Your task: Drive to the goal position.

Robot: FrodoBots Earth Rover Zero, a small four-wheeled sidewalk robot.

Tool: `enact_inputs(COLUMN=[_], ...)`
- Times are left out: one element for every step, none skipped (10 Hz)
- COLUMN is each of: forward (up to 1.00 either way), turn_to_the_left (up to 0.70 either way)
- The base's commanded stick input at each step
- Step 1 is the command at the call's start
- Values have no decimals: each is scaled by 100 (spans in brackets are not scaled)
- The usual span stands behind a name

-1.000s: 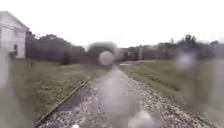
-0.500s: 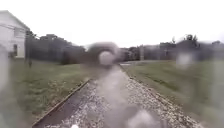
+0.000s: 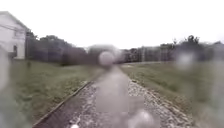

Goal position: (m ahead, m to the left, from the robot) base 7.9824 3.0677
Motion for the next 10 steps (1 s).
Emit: enact_inputs(forward=[70,70,70,70,70,70,70,70,70,70], turn_to_the_left=[0,0,0,0,0,0,0,0,0,0])
